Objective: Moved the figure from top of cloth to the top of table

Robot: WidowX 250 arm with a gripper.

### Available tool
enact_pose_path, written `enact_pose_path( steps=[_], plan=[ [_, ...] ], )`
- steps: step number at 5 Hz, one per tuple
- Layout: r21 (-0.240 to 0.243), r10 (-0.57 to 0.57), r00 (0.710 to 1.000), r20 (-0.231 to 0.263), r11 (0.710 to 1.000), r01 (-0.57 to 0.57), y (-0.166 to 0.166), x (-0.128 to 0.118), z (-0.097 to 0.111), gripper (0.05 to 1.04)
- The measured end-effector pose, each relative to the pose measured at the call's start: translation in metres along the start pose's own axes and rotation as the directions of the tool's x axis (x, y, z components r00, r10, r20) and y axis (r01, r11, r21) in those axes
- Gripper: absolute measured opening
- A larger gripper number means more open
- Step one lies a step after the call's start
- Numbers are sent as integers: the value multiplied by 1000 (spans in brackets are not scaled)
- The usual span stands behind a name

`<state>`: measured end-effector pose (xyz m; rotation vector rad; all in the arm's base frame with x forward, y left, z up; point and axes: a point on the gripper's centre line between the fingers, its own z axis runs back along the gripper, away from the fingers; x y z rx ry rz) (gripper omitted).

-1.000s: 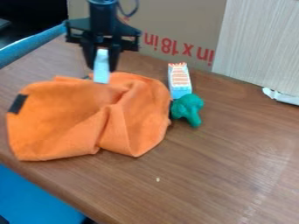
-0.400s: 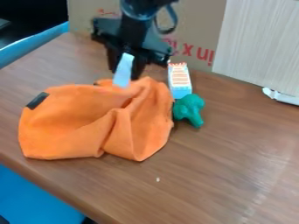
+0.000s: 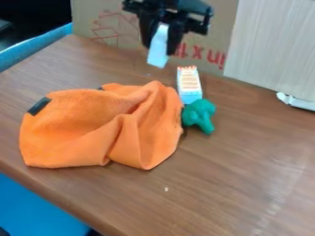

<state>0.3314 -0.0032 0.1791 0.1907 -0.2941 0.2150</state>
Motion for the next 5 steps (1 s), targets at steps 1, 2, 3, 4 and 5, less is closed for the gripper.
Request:
enact_pose_path(
  steps=[1, 2, 3, 4, 5],
  plan=[
    [-90, -67, 992, -105, 994, 58, -23, 14, -1, 402],
    [-159, -105, 973, -204, 985, 73, -43, 22, -15, 403],
    [-165, -127, 966, -226, 982, 91, -58, 22, -30, 402],
    [-172, -152, 967, -203, 978, 118, -82, 19, -45, 402],
    [-186, -178, 970, -163, 971, 147, -102, 9, -57, 403]
  ],
)
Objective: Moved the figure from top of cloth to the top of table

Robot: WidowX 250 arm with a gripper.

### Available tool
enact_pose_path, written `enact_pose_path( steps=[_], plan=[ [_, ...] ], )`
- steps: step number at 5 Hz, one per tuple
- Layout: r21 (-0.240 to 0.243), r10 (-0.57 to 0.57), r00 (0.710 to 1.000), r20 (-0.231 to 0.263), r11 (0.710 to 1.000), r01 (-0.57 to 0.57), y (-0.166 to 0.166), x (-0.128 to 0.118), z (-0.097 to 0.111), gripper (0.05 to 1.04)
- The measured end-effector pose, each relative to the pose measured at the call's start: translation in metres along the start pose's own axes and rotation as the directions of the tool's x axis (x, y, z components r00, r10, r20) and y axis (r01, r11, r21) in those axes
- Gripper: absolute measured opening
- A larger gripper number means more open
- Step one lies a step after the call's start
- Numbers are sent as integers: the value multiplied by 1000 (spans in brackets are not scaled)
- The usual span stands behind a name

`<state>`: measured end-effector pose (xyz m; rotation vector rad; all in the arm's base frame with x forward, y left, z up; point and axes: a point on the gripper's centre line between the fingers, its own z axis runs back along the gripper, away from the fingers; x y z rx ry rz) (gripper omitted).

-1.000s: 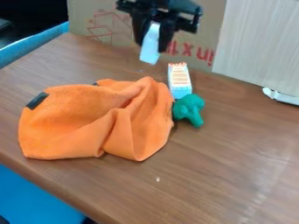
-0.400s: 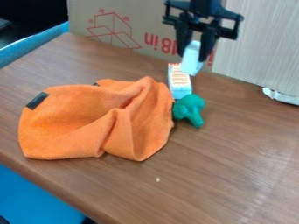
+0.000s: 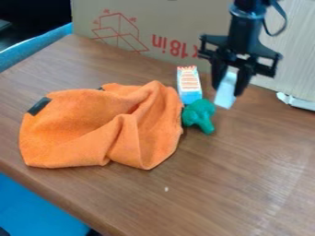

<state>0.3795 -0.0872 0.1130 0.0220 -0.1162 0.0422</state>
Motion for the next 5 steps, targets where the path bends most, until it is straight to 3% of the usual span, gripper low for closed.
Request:
enact_pose_path(
  steps=[1, 2, 3, 4, 5],
  plan=[
    [-3, -34, 999, 26, 999, 34, -19, -5, -8, 402],
    [-9, -36, 999, -11, 999, 36, -26, -9, -26, 402],
    [-15, -39, 999, -10, 999, 39, -32, -14, -34, 402],
    [-23, -50, 999, -2, 998, 50, -39, -20, -42, 470],
    [-27, -52, 999, -4, 998, 51, -38, -26, -52, 775]
  ],
)
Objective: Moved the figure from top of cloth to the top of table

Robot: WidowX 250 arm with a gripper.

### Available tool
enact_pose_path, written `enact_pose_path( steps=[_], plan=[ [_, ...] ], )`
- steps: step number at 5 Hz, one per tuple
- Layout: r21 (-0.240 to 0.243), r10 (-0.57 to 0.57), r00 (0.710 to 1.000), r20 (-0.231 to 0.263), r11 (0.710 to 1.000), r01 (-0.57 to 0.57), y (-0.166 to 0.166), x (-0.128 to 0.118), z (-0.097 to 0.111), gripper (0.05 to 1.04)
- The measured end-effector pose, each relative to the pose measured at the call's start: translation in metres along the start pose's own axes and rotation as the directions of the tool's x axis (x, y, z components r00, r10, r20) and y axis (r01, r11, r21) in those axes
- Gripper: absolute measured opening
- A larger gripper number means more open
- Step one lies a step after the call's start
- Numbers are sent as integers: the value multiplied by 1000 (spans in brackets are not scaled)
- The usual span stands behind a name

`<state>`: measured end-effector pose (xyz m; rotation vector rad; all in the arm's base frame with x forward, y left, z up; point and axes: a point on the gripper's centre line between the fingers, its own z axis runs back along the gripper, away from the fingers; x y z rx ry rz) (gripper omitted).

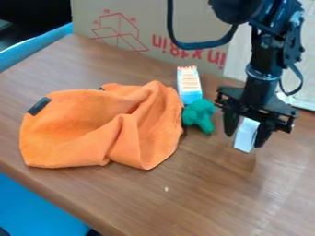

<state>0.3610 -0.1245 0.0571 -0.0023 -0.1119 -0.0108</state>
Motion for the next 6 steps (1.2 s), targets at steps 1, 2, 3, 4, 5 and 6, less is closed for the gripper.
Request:
enact_pose_path(
  steps=[1, 2, 3, 4, 5, 6],
  plan=[
    [-16, -11, 999, -32, 1000, 10, 1, -11, -2, 993],
    [-71, 2, 1000, 20, 997, 0, 19, -12, 44, 1001],
    [-101, 45, 998, 31, 994, -42, 50, -16, 83, 1001],
    [-30, 84, 997, -1, 996, -84, 97, -32, 114, 1001],
    [-35, 66, 998, 8, 997, -66, 96, -31, 119, 1001],
    [-34, 69, 998, 7, 997, -69, 96, -31, 118, 1001]
  ],
)
